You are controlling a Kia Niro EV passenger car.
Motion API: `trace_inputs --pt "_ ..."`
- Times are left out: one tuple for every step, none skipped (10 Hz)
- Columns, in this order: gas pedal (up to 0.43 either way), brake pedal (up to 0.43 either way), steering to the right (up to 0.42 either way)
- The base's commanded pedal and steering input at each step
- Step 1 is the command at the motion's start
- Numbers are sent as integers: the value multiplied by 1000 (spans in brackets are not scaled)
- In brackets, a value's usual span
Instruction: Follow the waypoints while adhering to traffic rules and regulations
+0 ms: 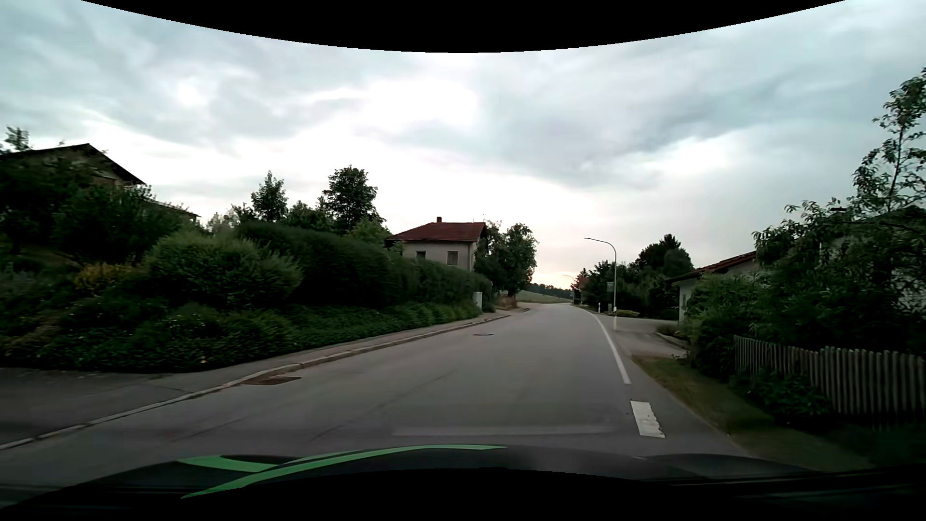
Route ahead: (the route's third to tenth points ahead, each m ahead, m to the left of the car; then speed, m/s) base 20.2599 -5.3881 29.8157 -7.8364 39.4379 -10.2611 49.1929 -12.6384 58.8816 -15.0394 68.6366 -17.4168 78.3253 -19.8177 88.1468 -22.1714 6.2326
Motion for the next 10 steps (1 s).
trace_inputs --pt "189 0 149" --pt "189 0 140" --pt "189 0 132" --pt "189 0 124" --pt "189 0 117" --pt "197 0 109" --pt "197 0 99" --pt "197 0 89" --pt "197 0 84" --pt "197 0 80"
